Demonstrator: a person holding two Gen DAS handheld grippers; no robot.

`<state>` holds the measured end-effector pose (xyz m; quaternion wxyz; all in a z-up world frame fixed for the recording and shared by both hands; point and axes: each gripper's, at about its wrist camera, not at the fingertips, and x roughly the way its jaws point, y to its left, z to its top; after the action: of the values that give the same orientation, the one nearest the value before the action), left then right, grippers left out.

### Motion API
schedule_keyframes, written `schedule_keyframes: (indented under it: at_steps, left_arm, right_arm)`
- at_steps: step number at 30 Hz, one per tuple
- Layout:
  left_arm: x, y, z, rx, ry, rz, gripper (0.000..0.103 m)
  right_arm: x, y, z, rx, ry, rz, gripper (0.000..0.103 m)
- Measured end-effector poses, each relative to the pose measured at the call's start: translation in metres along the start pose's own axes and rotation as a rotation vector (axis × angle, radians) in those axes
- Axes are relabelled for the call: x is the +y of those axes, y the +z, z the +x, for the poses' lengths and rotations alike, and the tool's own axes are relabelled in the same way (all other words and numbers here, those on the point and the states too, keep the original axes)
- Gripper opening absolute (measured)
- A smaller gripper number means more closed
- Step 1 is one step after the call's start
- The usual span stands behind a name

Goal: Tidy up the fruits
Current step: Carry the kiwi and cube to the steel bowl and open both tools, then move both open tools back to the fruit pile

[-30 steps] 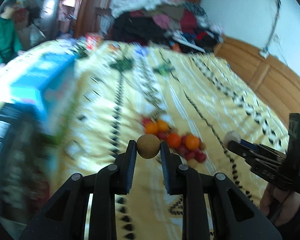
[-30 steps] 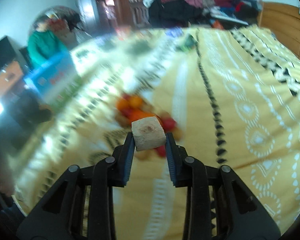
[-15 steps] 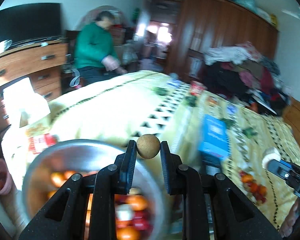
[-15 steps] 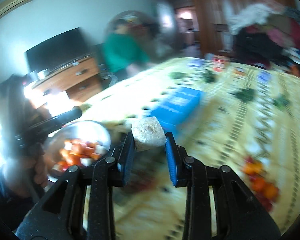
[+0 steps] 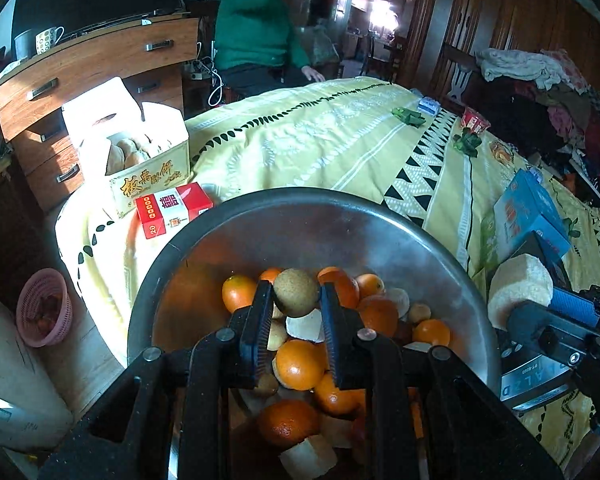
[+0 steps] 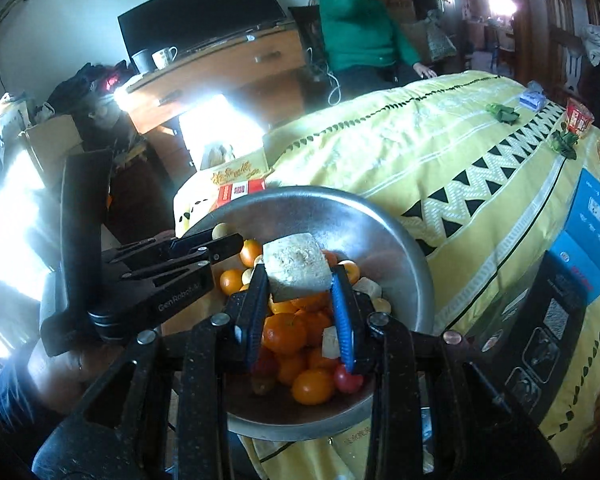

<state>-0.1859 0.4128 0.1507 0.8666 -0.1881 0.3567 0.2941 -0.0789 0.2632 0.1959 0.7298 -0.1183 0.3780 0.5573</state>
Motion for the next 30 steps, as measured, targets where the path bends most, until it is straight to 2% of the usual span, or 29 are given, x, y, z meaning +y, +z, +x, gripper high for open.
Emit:
schedule_keyframes:
  at_steps: [16, 17, 20, 22, 23, 24, 26, 27, 28, 30]
  left_arm:
    - [0.004, 0.0, 0.007, 0.016, -0.006, -0.005, 0.024]
    - [0.004, 0.0, 0.007, 0.016, -0.005, -0.005, 0.027]
    - [0.004, 0.0, 0.006, 0.008, 0.01, -0.006, 0.045]
    - [0.005, 0.001, 0.003, -0.001, 0.025, -0.01, 0.05]
    - [0.004, 0.001, 0.002, -0.005, 0.035, -0.01, 0.057]
    - [0.003, 0.002, 0.001, -0.009, 0.054, -0.01, 0.065]
    - [0.003, 0.002, -0.002, -0.027, 0.099, -0.007, 0.076]
    - [0.001, 0.002, -0.004, -0.038, 0.119, -0.003, 0.079]
    - [0.0, 0.002, -0.007, -0.049, 0.132, 0.001, 0.079]
    - [-0.005, 0.003, -0.014, -0.061, 0.144, 0.012, 0.08]
  right_arm:
    - [0.014, 0.002, 0.028, 0.05, -0.042, 0.005, 0.032]
    - [0.014, 0.002, 0.028, 0.051, -0.04, 0.009, 0.032]
    - [0.015, 0.001, 0.027, 0.051, -0.039, 0.009, 0.032]
    - [0.014, 0.001, 0.025, 0.047, -0.038, 0.01, 0.032]
    - [0.015, 0.0, 0.023, 0.04, -0.039, 0.011, 0.032]
    - [0.015, 0.0, 0.019, 0.032, -0.039, 0.01, 0.034]
    - [0.017, -0.001, 0.008, 0.007, -0.043, 0.004, 0.044]
    - [0.018, -0.002, 0.001, -0.012, -0.046, -0.002, 0.051]
    - [0.019, -0.003, -0.008, -0.03, -0.05, -0.009, 0.054]
    - [0.022, -0.007, -0.029, -0.07, -0.055, -0.025, 0.054]
